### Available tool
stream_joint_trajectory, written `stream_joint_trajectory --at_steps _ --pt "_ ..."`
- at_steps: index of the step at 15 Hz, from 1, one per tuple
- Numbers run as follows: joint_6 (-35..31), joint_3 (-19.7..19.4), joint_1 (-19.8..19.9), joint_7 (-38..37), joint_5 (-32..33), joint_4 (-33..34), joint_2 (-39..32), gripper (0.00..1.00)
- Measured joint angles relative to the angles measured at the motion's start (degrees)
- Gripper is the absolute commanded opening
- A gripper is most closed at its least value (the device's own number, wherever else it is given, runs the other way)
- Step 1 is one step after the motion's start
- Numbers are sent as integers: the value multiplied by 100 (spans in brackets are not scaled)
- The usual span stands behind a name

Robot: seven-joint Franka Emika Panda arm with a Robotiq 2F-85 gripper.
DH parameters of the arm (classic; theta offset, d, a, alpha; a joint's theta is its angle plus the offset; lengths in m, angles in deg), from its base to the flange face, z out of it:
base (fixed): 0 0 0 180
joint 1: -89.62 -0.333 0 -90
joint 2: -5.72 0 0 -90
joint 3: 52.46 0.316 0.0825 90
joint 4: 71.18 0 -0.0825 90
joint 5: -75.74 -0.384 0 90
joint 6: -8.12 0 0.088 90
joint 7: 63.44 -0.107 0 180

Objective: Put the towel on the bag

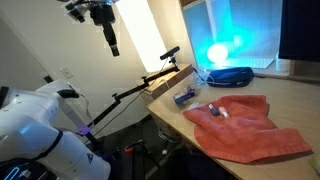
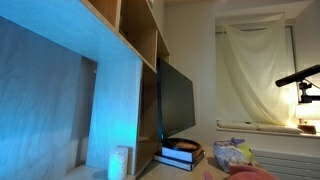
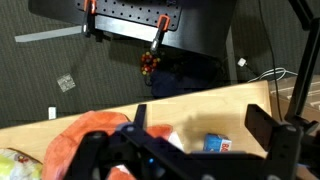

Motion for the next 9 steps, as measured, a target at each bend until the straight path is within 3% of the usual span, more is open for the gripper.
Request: stream_joint_trajectory --at_steps 4,9 --pt "-352 37 16 -2 83 170 -388 100" --pt "-992 138 67 -240 655 935 -1610 100"
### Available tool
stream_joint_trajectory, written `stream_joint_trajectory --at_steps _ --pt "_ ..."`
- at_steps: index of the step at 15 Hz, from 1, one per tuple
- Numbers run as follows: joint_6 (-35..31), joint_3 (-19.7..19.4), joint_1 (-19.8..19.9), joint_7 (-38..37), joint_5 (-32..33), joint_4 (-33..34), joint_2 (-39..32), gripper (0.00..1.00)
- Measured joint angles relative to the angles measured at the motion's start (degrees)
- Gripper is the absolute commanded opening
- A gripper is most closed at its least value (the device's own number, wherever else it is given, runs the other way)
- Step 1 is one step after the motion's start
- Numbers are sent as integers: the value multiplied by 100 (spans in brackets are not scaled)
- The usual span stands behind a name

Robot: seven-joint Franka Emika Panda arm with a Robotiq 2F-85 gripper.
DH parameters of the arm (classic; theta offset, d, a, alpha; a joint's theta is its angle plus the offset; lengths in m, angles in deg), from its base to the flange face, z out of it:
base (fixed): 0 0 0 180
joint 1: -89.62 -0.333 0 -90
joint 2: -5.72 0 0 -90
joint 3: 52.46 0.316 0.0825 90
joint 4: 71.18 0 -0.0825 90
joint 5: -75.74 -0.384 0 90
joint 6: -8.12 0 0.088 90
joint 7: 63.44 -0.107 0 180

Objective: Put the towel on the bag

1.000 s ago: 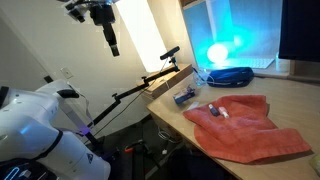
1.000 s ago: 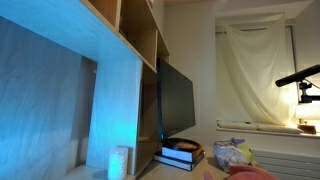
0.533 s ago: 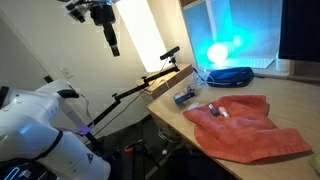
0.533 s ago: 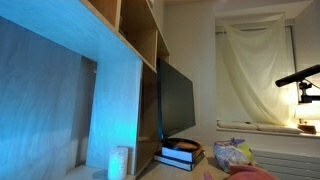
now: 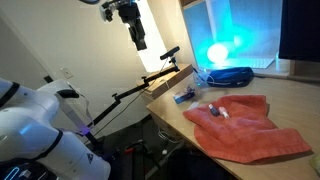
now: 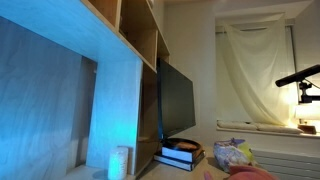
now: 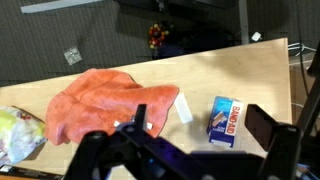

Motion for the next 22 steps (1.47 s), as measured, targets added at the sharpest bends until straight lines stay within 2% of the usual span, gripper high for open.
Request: stream_joint_trajectory --at_steps 3,7,11,18,22 --pt "-73 8 44 -609 674 442 -657 100" --pt "-70 -70 142 -1480 1353 593 -1128 100" --pt "-65 -320 196 -1939 1407 481 -1305 100" --pt "-66 -345 160 -1882 1383 469 -1334 100" --pt "-126 -419 150 -1567 929 575 -1338 100"
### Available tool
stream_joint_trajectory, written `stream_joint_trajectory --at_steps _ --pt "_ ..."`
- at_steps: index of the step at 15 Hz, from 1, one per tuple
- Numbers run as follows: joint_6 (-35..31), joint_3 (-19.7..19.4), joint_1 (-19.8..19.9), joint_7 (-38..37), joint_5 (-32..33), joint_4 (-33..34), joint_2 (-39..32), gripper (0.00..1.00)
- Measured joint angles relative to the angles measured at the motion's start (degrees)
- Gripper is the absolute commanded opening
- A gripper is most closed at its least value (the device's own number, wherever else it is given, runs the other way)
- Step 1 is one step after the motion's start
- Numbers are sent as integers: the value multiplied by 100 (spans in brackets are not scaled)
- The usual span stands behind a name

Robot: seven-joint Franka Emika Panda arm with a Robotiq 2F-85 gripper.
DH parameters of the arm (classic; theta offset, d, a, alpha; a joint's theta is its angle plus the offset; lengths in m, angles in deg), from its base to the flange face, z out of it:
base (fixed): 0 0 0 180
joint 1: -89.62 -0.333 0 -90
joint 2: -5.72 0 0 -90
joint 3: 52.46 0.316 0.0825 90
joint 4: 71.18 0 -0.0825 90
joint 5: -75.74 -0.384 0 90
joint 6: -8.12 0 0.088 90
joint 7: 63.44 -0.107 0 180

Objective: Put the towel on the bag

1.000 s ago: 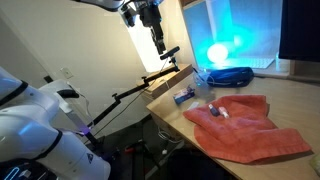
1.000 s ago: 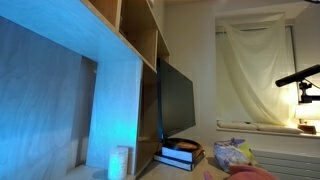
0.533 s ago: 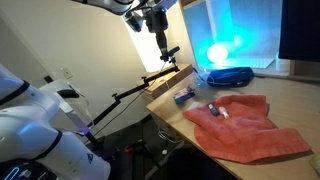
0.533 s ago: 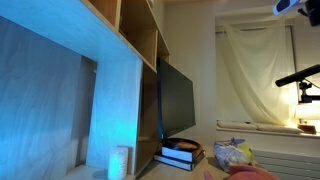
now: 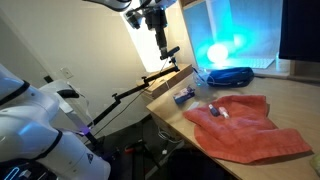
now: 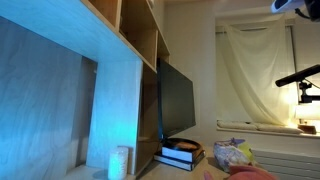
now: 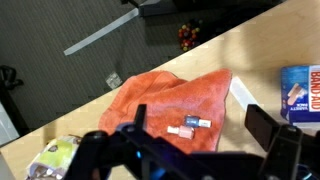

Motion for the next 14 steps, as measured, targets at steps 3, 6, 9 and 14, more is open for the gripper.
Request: stream_joint_trajectory --at_steps 3,6,9,14 --pt "-507 -362 182 375 -693 -57 -45 100" --pt "-1155 -732 472 695 -1283 -211 -228 100" --pt "-1827 -915 642 697 -1382 -458 -474 100" --pt "-2676 -976 676 -155 -629 -869 -921 100"
